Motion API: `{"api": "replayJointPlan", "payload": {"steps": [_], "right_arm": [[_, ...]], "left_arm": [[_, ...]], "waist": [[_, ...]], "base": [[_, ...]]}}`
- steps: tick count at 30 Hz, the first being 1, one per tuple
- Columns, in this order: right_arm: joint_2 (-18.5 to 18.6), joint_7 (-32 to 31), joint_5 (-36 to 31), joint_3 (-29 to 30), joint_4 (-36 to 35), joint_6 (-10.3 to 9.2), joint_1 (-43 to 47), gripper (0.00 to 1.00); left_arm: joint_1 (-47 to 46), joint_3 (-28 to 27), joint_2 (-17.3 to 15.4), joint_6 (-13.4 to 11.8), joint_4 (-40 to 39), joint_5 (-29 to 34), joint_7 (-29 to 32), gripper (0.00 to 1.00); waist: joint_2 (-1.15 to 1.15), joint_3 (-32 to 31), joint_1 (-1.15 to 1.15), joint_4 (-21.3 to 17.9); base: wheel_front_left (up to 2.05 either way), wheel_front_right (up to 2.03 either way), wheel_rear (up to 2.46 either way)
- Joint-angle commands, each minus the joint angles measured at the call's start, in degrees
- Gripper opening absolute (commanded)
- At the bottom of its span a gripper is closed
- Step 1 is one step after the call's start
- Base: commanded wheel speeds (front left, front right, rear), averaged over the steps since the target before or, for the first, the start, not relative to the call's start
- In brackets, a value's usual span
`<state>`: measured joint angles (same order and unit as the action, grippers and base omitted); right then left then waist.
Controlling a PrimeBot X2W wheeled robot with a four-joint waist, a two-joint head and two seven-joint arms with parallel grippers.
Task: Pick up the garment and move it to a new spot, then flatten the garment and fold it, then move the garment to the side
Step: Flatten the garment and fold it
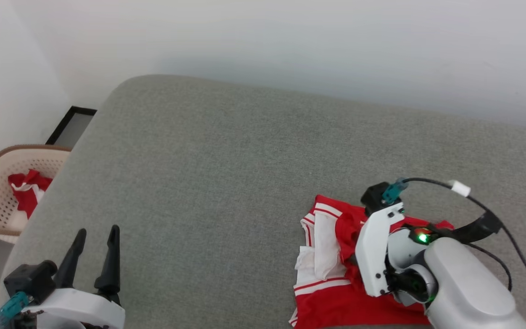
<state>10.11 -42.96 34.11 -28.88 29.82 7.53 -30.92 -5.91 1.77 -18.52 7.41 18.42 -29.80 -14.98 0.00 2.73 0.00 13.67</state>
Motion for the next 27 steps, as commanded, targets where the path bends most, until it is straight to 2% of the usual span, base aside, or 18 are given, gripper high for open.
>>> {"api": "replayJointPlan", "payload": {"steps": [1,7,8,9,10,11,12,20,27], "right_arm": [[-0.75,1.22,-0.66,-1.09,2.14,-0.1,-0.92,0.0],[-2.38,3.6,-0.97,-4.99,8.95,-0.1,-3.42,0.0],[-2.51,3.92,-0.75,-5.66,9.7,-0.1,-3.85,0.04],[-2.53,4.33,-0.71,-6.3,10.34,-0.1,-4.29,0.38],[-2.64,4.6,-0.54,-6.9,10.86,-0.1,-4.67,0.49],[-2.7,4.84,-0.29,-7.5,11.21,-0.1,-5.09,0.98],[-2.68,5.16,0.1,-8.0,11.56,-0.11,-5.58,1.0],[-1.24,6.92,3.37,-11.32,10.22,-0.11,-8.06,1.0],[2.65,10.83,6.37,-12.45,5.47,-0.1,-8.96,1.0]], "left_arm": [[-0.7,0.25,-0.09,0.12,0.38,-0.43,-0.17,1.0],[-1.15,0.38,-0.17,0.13,0.91,-0.89,-0.17,1.0],[-1.16,0.26,-0.23,0.12,0.91,-0.93,-0.17,1.0],[-1.1,0.11,-0.26,0.12,0.91,-0.96,-0.17,1.0],[-1.03,-0.03,-0.3,0.12,0.95,-1.0,-0.17,1.0],[-0.93,-0.19,-0.34,0.12,1.01,-0.94,-0.17,1.0],[-0.79,-0.34,-0.38,0.12,1.09,-0.82,-0.17,1.0],[0.24,-1.56,-0.61,0.12,1.23,0.02,-0.17,1.0],[1.52,-3.22,-0.98,0.13,0.94,0.51,-0.17,1.0]], "waist": [[0.0,0.3,0.0,0.35],[0.0,0.5,0.0,0.32],[0.0,0.5,0.0,0.21],[0.0,0.5,0.0,0.09],[0.0,0.47,0.0,-0.03],[0.0,0.45,0.0,-0.16],[0.0,0.43,0.0,-0.32],[0.0,-0.06,0.0,-1.77],[0.0,-0.68,0.0,-4.06]], "base": [[0.0,0.0,0.0],[0.0,0.0,0.0],[0.0,0.0,0.0],[0.0,0.0,0.0],[0.0,0.0,0.0],[0.0,0.0,0.0],[0.0,0.0,0.0],[0.0,0.0,0.0],[0.0,0.0,0.0]]}}
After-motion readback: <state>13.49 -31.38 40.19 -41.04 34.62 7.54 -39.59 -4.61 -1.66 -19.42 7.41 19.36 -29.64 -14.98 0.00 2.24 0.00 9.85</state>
